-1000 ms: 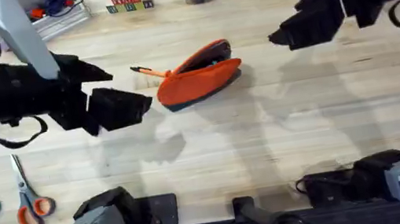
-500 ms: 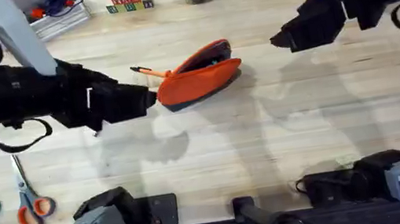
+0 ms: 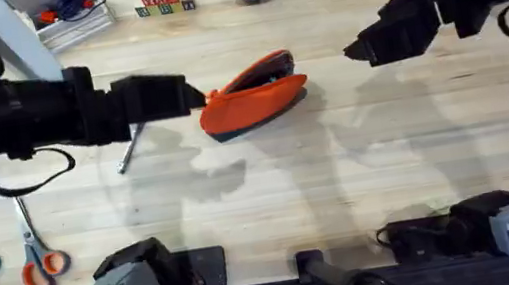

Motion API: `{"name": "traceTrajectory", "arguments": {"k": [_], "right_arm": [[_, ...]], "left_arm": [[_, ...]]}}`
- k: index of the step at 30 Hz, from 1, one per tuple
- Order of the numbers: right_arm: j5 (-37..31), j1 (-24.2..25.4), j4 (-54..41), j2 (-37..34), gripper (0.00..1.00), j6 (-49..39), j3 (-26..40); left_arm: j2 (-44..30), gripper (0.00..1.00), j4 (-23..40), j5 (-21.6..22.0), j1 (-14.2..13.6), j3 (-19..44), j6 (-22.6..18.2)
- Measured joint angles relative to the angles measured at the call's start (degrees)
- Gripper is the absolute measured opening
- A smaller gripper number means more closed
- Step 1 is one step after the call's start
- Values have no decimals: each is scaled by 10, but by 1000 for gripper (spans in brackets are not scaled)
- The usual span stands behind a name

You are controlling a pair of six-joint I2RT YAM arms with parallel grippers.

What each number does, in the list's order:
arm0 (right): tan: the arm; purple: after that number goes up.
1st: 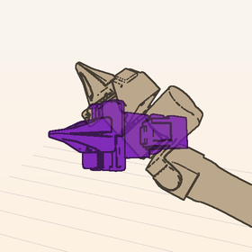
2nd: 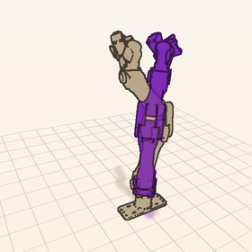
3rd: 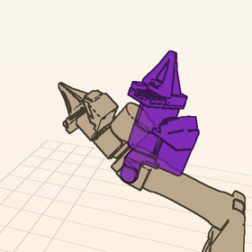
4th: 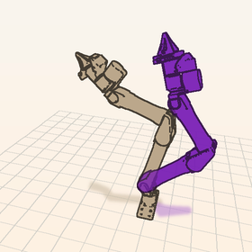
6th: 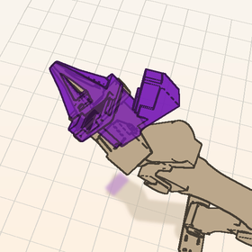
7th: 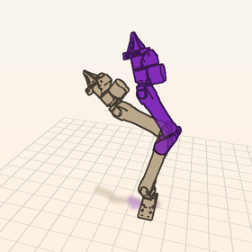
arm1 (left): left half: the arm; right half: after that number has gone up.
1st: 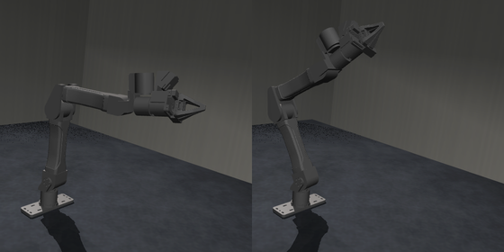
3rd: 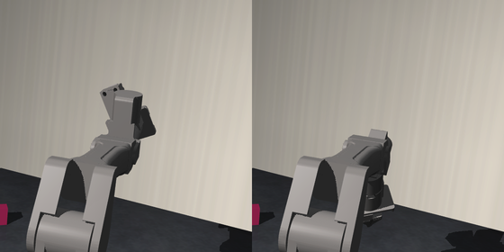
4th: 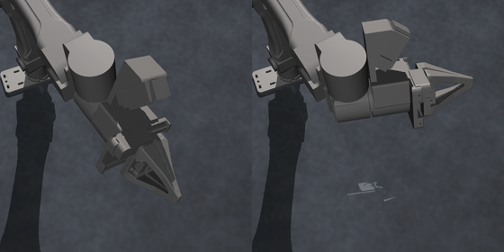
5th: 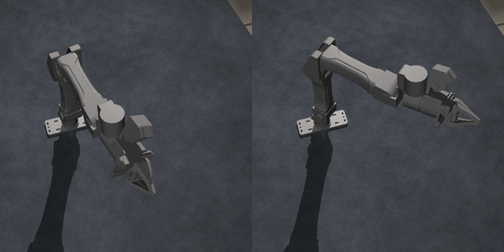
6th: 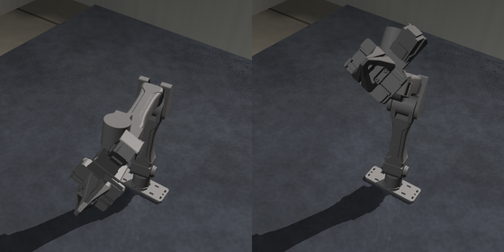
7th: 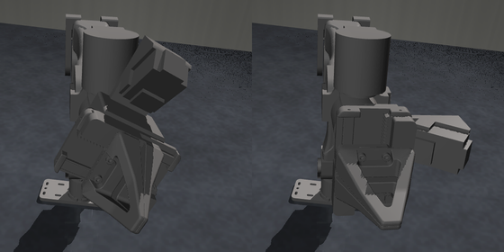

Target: Unzip the bag, pick up the pens from the table one at a time and place them inside, then zip the bag closed.

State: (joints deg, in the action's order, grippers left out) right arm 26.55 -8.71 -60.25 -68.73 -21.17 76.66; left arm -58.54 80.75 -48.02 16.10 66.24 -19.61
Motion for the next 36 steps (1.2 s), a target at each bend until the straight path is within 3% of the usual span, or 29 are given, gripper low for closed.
{"name": "traceTrajectory", "arguments": {"k": [4, 11, 15, 18, 29, 36], "right_arm": [[0, 0, 0, 0, 996, 0, 0], [0, 0, 0, 0, 997, 2, 0], [0, 0, 3, 0, 997, 2, 0], [0, 0, 3, 0, 997, 2, 0], [0, 0, 2, 0, 997, 2, 0], [0, 0, 2, 0, 997, 2, 0]], "left_arm": [[0, 996, -32, 26, -1, 0, 84], [0, 997, -66, 154, -1, 0, 282], [0, 999, -73, 207, -2, 0, 356], [-5, 999, -72, 245, -16, 0, 396], [-134, 998, -87, 362, -142, 28, 534], [-216, 998, -168, 385, -166, 60, 603]]}}
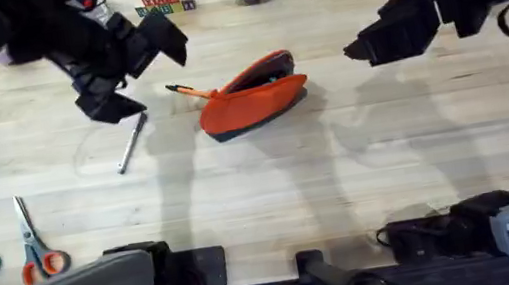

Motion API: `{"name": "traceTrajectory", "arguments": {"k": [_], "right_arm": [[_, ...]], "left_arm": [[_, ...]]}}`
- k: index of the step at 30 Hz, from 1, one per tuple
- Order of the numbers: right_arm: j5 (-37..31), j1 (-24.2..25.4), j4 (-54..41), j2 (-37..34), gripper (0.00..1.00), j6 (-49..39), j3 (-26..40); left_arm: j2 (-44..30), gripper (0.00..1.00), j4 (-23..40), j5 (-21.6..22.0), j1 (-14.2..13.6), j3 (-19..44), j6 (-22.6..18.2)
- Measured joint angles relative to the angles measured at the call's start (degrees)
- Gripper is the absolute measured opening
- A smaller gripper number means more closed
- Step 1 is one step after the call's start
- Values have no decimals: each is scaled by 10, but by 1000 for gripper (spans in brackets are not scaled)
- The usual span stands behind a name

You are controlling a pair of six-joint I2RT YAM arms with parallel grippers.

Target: Unzip the bag, pick up the pens from the table one at a time and place them inside, then zip the bag closed.

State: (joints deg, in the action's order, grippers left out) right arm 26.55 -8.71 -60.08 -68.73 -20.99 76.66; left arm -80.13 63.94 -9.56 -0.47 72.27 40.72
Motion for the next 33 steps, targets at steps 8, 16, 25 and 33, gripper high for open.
{"name": "traceTrajectory", "arguments": {"k": [8, 16, 25, 33], "right_arm": [[0, 0, 0, 0, 997, 0, 0], [0, 0, 0, 0, 997, 0, 0], [0, 0, 0, 0, 997, 0, 0], [0, 0, 0, 0, 995, 0, 0]], "left_arm": [[-90, 998, -90, 7, -5, 1, 71], [-160, 998, -126, 30, -47, 1, 139], [-215, 996, -161, 47, -90, 1, 179], [-248, 996, -159, 47, -90, 1, 183]]}}
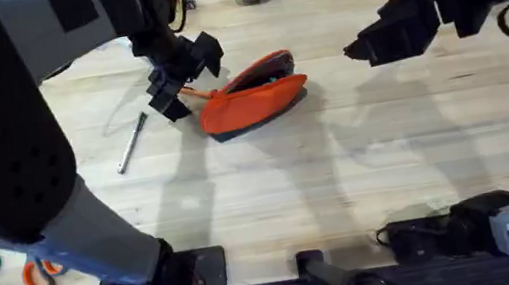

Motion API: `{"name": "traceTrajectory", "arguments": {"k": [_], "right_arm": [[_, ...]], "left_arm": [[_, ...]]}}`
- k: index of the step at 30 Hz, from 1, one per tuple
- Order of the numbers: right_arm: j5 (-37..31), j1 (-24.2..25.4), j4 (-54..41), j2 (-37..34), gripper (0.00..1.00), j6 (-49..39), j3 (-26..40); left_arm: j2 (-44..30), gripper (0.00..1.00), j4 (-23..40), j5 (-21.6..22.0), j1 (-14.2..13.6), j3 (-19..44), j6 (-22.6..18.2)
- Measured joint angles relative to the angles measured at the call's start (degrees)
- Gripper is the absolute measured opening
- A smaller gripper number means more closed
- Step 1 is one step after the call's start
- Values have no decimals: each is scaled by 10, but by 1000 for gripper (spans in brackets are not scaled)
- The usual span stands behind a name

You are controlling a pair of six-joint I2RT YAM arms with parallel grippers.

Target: Unzip the bag, pick up the pens from the table one at a time and place them inside, then zip the bag closed.

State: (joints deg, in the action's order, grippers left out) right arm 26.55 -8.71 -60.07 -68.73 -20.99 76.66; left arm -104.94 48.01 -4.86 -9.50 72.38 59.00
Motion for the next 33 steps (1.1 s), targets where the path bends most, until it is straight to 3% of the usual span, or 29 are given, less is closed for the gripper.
{"name": "traceTrajectory", "arguments": {"k": [15, 33], "right_arm": [[0, 0, 0, 0, 996, 0, 0], [0, 0, 0, 0, 997, 0, 0]], "left_arm": [[-1, 992, 0, 45, 0, 0, 2], [-17, 964, 12, 50, 0, 8, 32]]}}
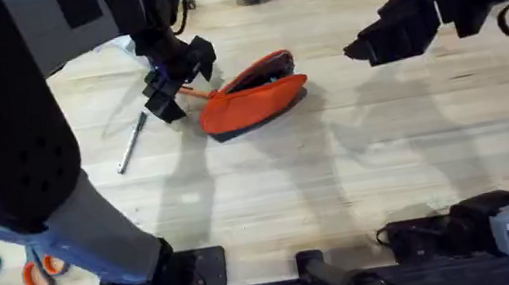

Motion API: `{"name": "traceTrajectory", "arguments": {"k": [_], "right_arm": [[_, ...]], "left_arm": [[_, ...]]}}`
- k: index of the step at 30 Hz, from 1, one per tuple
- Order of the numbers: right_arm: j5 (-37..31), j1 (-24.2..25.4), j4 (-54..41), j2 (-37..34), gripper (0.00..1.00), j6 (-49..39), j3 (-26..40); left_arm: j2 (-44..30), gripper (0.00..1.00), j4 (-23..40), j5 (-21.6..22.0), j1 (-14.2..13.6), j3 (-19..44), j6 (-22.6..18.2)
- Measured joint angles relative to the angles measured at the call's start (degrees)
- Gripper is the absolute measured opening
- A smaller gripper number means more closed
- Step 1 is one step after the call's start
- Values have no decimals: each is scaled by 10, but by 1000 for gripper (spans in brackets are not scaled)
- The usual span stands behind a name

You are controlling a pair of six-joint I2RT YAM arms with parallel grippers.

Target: Unzip the bag, pick up the pens from the table one at a time and place them inside, then zip the bag closed.

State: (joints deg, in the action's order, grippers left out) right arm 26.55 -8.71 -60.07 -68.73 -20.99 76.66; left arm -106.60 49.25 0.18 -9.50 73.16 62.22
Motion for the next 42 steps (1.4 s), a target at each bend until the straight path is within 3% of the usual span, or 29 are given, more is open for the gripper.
{"name": "traceTrajectory", "arguments": {"k": [6, 16, 18, 19, 33, 42], "right_arm": [[0, 0, 0, 0, 997, 0, 0], [0, 0, 0, 0, 997, 0, 0], [0, 0, 0, 0, 997, 0, 0], [0, 0, 0, 0, 997, 0, 0], [0, 0, 0, 0, 997, 0, 0], [0, 0, 0, 0, 997, 0, 0]], "left_arm": [[-5, 885, 7, 5, 0, 4, 1], [-7, 266, 12, 13, 1, 4, 4], [-7, 94, 7, 11, 1, 4, 5], [-7, 64, 6, 11, 1, 5, 5], [-12, 41, -16, 9, 1, 12, 6], [-44, 42, 1, 10, 1, 89, -18]]}}
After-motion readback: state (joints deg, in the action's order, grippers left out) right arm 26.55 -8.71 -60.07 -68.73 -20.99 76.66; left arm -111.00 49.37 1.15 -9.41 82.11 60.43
